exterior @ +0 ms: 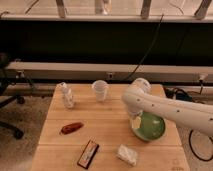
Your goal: Drag the ceramic bowl in a circle
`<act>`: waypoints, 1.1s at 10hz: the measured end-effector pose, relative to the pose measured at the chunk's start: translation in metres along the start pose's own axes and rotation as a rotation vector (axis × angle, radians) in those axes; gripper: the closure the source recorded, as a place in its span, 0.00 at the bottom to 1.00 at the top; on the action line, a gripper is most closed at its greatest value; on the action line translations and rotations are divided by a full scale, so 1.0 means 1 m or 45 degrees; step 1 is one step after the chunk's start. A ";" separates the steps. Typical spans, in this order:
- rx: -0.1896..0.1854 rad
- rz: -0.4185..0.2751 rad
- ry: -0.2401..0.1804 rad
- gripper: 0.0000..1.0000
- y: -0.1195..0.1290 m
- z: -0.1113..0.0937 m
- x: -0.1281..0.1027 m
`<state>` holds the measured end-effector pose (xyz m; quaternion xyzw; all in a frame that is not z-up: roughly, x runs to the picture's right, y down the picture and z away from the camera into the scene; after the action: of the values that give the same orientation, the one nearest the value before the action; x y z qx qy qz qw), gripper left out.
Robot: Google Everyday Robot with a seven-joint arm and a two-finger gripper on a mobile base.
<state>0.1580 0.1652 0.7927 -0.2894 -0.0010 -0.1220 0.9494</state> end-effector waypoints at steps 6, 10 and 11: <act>-0.048 0.025 -0.032 0.04 -0.040 0.025 0.036; -0.066 0.094 -0.121 0.04 -0.043 0.044 0.068; -0.072 0.117 -0.144 0.04 -0.041 0.051 0.074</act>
<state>0.2233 0.1427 0.8628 -0.3224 -0.0380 -0.0617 0.9438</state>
